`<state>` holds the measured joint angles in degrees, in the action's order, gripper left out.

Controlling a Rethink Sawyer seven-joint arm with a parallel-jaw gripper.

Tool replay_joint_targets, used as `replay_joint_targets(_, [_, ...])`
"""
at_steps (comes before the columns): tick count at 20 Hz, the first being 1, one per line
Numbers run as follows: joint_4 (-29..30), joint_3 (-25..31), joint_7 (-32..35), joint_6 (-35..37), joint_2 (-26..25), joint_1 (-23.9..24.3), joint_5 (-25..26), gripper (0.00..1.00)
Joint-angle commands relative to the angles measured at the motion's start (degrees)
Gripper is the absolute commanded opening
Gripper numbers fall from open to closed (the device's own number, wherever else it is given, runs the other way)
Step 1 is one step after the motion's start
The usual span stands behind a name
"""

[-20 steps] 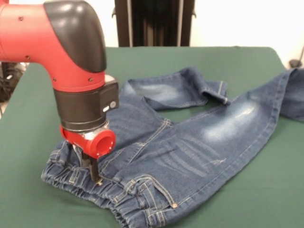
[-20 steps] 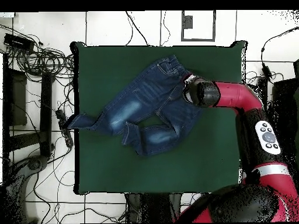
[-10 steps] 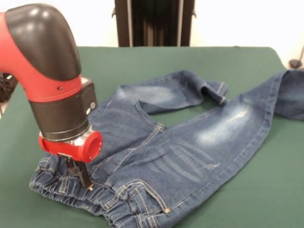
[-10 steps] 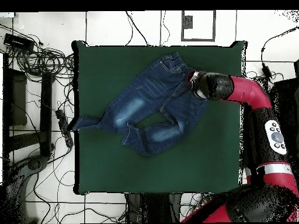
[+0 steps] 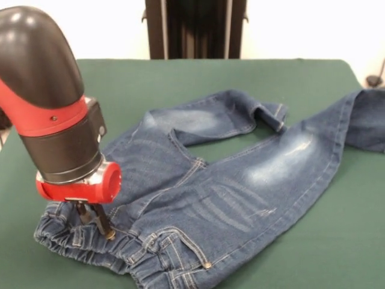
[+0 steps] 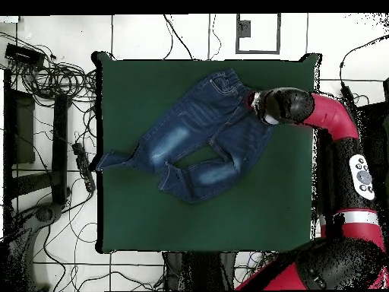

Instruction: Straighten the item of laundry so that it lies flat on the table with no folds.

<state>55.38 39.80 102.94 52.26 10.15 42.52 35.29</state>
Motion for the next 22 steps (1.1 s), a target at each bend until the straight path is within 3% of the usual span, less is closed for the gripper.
replay_joint_targets(1, [-6.47,3.15,-22.63,4.81,0.0,0.75,0.63,0.0])
replay_joint_targets(10, [-15.16,4.84,-33.53,15.92,-1.16,0.23,0.48,0.0])
replay_joint_targets(22, [-20.23,4.05,-37.2,19.9,-0.63,-0.28,0.37,0.0])
